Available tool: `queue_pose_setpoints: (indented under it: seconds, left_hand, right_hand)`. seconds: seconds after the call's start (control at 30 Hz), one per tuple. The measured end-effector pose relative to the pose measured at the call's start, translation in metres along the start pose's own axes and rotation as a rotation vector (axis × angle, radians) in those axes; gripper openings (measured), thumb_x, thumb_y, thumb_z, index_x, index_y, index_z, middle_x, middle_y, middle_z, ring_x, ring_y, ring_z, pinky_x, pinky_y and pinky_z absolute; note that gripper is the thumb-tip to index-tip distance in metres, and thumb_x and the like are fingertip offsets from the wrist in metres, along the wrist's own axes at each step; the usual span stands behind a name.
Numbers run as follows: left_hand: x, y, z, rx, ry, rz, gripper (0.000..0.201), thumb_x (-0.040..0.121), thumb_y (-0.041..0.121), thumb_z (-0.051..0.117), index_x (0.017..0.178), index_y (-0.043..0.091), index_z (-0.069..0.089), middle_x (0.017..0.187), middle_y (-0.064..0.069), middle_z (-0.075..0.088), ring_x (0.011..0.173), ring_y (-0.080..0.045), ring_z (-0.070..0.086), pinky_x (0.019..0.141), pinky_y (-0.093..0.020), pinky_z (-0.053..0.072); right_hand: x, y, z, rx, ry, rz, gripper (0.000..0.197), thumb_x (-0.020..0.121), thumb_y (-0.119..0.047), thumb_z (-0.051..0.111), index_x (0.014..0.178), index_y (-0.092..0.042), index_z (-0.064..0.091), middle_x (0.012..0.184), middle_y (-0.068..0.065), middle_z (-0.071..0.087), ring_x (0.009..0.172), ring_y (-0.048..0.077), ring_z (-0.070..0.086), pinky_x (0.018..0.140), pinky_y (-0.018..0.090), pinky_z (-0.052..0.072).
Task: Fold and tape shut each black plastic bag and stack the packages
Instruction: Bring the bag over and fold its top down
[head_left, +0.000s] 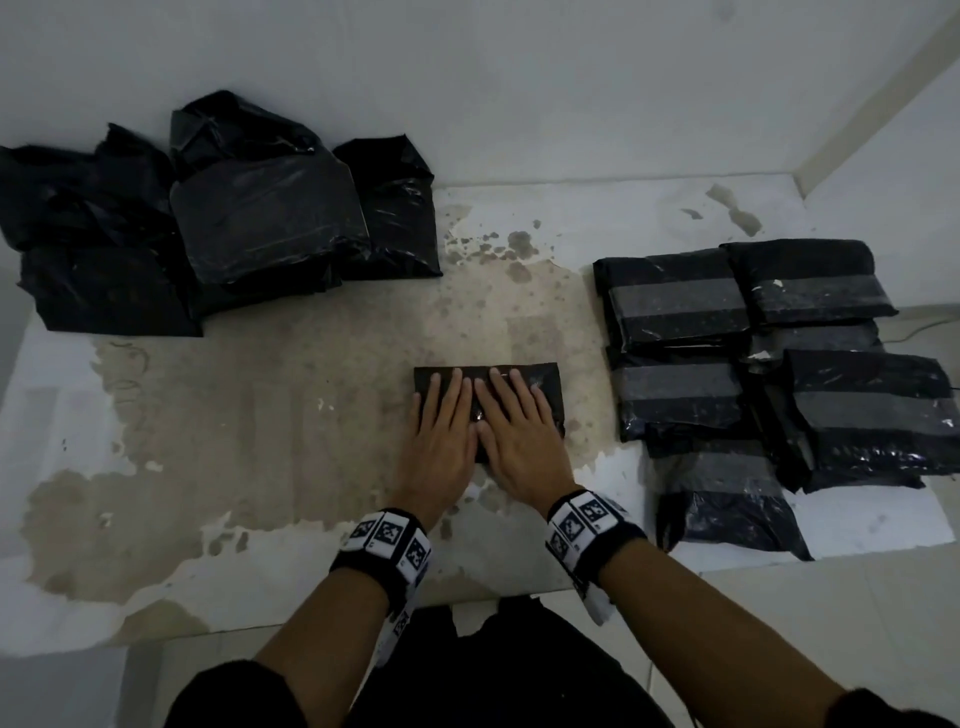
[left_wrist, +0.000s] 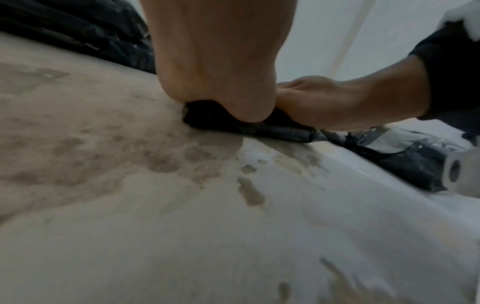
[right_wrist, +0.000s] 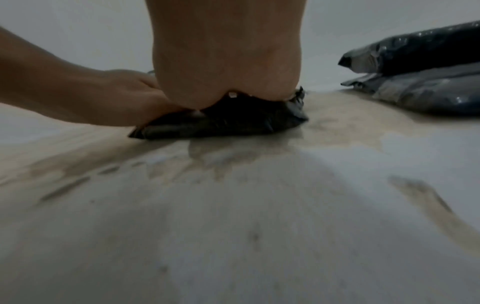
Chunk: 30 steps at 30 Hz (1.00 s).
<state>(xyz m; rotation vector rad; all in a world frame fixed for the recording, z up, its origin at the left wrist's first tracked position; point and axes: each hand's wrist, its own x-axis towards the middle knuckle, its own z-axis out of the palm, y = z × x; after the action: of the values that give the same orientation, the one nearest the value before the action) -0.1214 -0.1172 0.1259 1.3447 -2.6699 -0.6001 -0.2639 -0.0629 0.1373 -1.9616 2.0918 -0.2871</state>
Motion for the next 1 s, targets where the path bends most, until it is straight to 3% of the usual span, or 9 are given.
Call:
queue_pose_setpoints:
  seconds: [0.17,0.33,0.43,0.6,0.7,0.83,0.93,1.0]
  left_hand:
    - [0.003,-0.009,0.004,0.029,-0.033,-0.028,0.066,0.104,0.045,0.007,0.159,0.008,0.004,0.167,-0.013,-0.004,0.155,-0.027,-0.007,0.126,-0.046,0.000]
    - [0.000,-0.008,0.007,-0.032,-0.031,-0.110,0.071,0.103,0.047,0.006,0.158,0.001,0.002,0.166,-0.019,-0.004,0.155,-0.030,-0.005,0.126,-0.048,0.006]
    - [-0.002,-0.010,0.007,-0.067,-0.033,-0.158,0.080,0.100,0.055,-0.004,0.158,-0.001,0.002,0.166,-0.019,-0.003,0.155,-0.028,-0.002,0.126,-0.049,0.007]
    - [-0.011,-0.019,0.008,-0.046,-0.047,-0.200,0.081,0.095,0.062,-0.014,0.156,0.009,-0.010,0.168,-0.011,-0.005,0.156,-0.021,-0.004,0.125,-0.048,-0.007]
    - [-0.014,-0.022,0.007,-0.052,-0.062,-0.199,0.074,0.097,0.058,-0.010,0.155,0.013,-0.014,0.168,-0.007,-0.011,0.155,-0.020,-0.010,0.124,-0.048,-0.009]
    - [-0.017,-0.023,0.006,-0.073,-0.026,-0.201,0.069,0.099,0.052,-0.003,0.157,0.016,-0.011,0.167,-0.002,-0.012,0.154,-0.018,-0.014,0.124,-0.046,-0.013]
    - [-0.020,-0.025,0.007,-0.102,0.004,-0.202,0.068,0.099,0.050,-0.001,0.158,0.017,-0.007,0.167,0.002,-0.012,0.151,-0.015,-0.025,0.120,-0.038,-0.023]
    - [-0.021,-0.029,0.007,-0.096,0.027,-0.212,0.066,0.100,0.048,0.000,0.159,0.018,-0.004,0.168,0.002,-0.009,0.152,-0.017,-0.022,0.118,-0.035,-0.027]
  right_hand:
    - [0.000,0.017,0.004,-0.038,-0.035,0.034,0.062,0.108,-0.046,0.013,0.160,-0.015,0.026,0.167,0.013,0.021,0.156,0.027,0.015,0.126,0.048,0.014]
    - [-0.005,0.031,0.005,-0.001,-0.030,0.188,0.071,0.105,-0.049,0.002,0.161,-0.008,0.014,0.168,0.015,0.012,0.157,0.027,0.009,0.127,0.048,0.012]
    - [-0.008,0.033,0.007,0.020,-0.006,0.217,0.076,0.103,-0.053,-0.005,0.160,-0.006,0.009,0.169,0.014,0.008,0.157,0.026,0.006,0.127,0.048,0.007]
    - [-0.012,0.036,0.008,0.003,0.001,0.251,0.083,0.100,-0.059,-0.009,0.161,-0.005,0.007,0.169,0.013,0.004,0.157,0.027,0.002,0.127,0.048,0.000]
    - [-0.017,0.043,0.009,-0.011,0.018,0.265,0.082,0.101,-0.057,-0.010,0.161,-0.006,0.010,0.169,0.012,0.006,0.157,0.029,0.002,0.126,0.051,0.001]
    - [-0.022,0.047,0.012,-0.011,0.041,0.287,0.077,0.101,-0.056,-0.013,0.160,-0.010,0.006,0.169,0.008,0.001,0.156,0.026,-0.003,0.126,0.051,-0.002]
    - [-0.024,0.048,0.017,-0.017,0.051,0.307,0.074,0.102,-0.054,-0.012,0.160,-0.012,0.005,0.169,0.007,-0.001,0.157,0.026,-0.006,0.126,0.049,-0.006]
    - [-0.026,0.049,0.018,-0.008,0.059,0.313,0.074,0.102,-0.053,-0.011,0.161,-0.011,0.006,0.170,0.007,-0.003,0.157,0.025,-0.008,0.126,0.049,-0.007]
